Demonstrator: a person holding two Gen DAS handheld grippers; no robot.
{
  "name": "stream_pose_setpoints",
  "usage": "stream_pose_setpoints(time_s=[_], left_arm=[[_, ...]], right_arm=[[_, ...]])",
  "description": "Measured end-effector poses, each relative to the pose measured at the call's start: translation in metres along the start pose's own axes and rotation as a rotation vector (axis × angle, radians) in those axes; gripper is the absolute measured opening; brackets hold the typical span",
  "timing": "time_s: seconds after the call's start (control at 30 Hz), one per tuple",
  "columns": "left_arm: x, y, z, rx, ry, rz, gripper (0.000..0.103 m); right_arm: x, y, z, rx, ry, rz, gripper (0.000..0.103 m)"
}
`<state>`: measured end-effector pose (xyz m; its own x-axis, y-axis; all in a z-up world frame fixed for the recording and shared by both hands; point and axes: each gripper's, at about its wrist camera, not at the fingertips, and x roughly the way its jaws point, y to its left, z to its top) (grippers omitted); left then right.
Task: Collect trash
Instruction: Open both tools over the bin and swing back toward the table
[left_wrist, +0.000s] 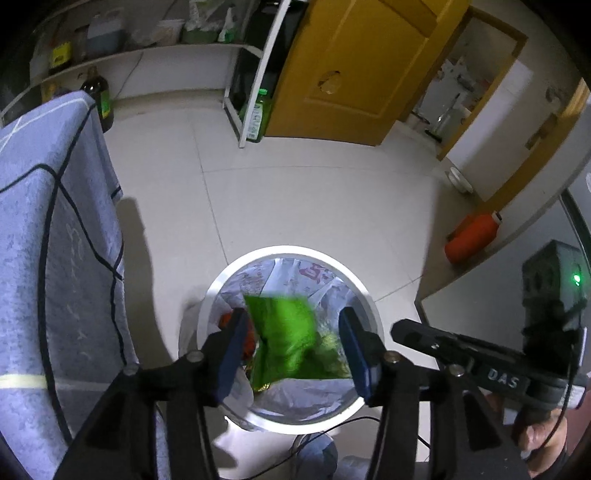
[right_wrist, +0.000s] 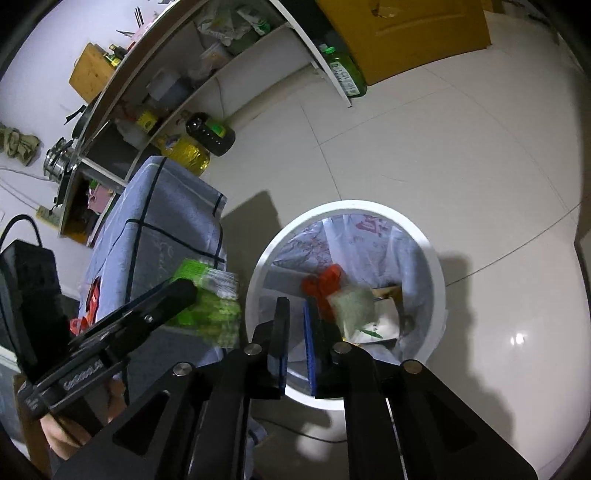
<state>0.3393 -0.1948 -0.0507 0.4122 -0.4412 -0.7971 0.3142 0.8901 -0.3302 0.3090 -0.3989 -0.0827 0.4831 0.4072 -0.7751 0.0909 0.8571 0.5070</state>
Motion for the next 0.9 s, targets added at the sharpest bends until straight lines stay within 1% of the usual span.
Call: stream_pose_setpoints(time_s=[0.1,0.2,0.4,0.57,0.73,0.83,0.9], left_arm=[[-0.002,0.002,0.001,-0.014,-0.007,-0.012,0.056],[-0.011,0.003,0.004,-0.021,-0.035,-0.026,0.056],[-0.054,0.001,-0.005,0.001,-0.124,-0.047,0.056],[-0.099,0.002,-0.02,0.027,-0.213,-0.055,0.056],[-0.142,0.012,-0.043,0.031,-0.296,-0.038,0.056],[-0.163,0.024,-0.058,0.029,-0.335,0.001,0.056],[-0.176,0.038,-0.068,0.01,-0.355,0.034,0.056]], right_arm=[[-0.005,0.002,-0.001,-0.002,-0.015,0.006,0.008],[-0.012,0.004,-0.001,0.001,-0.04,0.025,0.008],[-0.039,0.023,-0.008,-0.062,-0.108,0.081,0.008],[-0.067,0.055,-0.025,-0.148,-0.169,0.122,0.008],[-0.082,0.089,-0.046,-0.248,-0.199,0.14,0.008],[-0.086,0.112,-0.059,-0.308,-0.21,0.147,0.009],[-0.087,0.128,-0.067,-0.347,-0.212,0.163,0.014]])
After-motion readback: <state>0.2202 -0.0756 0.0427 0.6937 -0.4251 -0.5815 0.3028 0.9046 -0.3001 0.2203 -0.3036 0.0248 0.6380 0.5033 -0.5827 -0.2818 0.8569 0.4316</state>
